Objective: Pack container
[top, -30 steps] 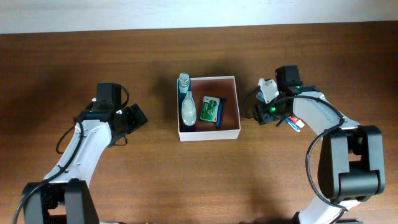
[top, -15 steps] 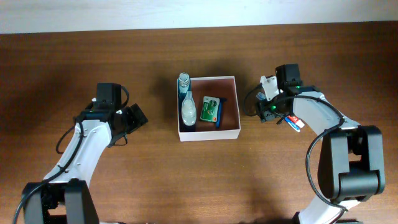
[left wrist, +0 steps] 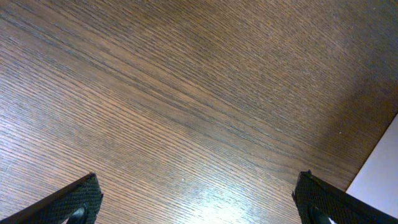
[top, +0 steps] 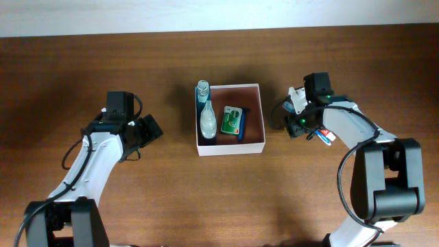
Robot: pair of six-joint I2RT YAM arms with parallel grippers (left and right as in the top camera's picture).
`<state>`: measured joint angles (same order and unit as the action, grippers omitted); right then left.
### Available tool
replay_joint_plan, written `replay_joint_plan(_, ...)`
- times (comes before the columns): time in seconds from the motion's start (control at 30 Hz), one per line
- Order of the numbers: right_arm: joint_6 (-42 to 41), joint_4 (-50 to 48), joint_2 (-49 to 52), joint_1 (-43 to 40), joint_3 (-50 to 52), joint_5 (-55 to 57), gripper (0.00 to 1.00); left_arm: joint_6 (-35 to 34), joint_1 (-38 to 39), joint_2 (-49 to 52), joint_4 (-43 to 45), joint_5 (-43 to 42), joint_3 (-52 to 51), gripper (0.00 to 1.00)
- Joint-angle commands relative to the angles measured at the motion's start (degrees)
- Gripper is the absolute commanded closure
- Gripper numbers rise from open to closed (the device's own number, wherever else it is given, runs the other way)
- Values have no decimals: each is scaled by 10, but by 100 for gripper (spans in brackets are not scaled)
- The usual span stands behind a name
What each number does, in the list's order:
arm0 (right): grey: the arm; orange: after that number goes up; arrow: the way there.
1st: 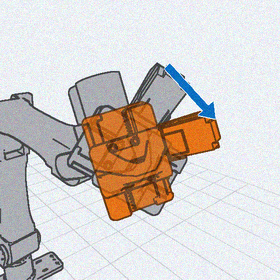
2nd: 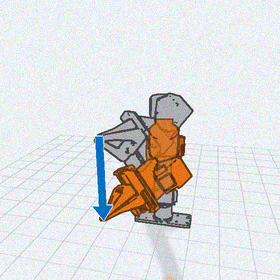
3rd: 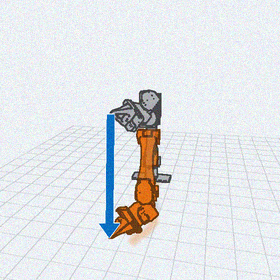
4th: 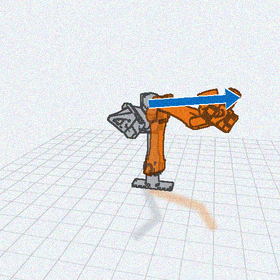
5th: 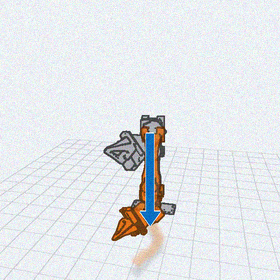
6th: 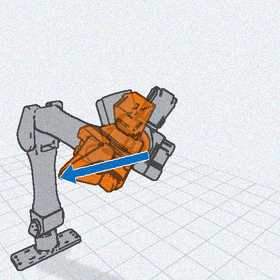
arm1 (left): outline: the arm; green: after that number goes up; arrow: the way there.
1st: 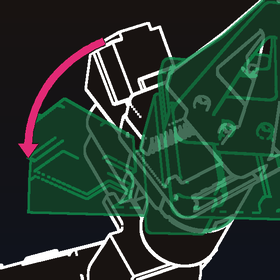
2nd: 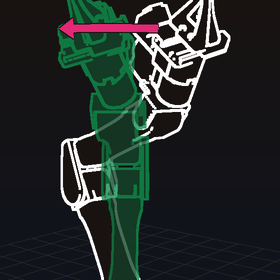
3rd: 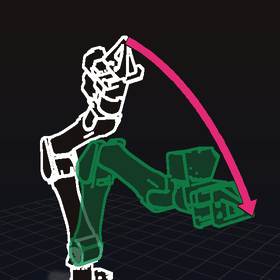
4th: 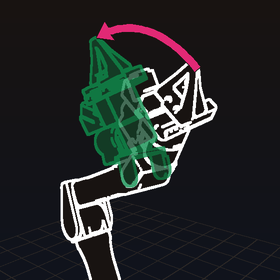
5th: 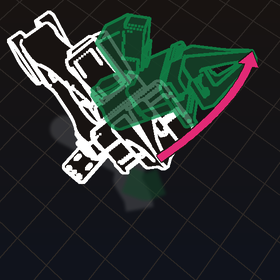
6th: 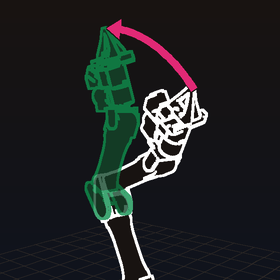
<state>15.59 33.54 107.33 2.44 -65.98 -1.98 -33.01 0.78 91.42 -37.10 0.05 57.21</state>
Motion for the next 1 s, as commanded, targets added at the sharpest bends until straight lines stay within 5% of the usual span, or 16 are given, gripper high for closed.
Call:
replay_joint_plan(0.0, 0, -3, -1, -3, 23, -4, 28, 3, -1, 2, 0, 4, -2, 1)
replay_joint_plan(0.23, 0, -53, -1, -3, 73, -4, 26, 3, -1, 2, 0, 4, -2, 0)
replay_joint_plan(0.97, -30, -2, -1, -2, 76, -162, 28, 3, -1, 2, 0, 4, -2, 0)
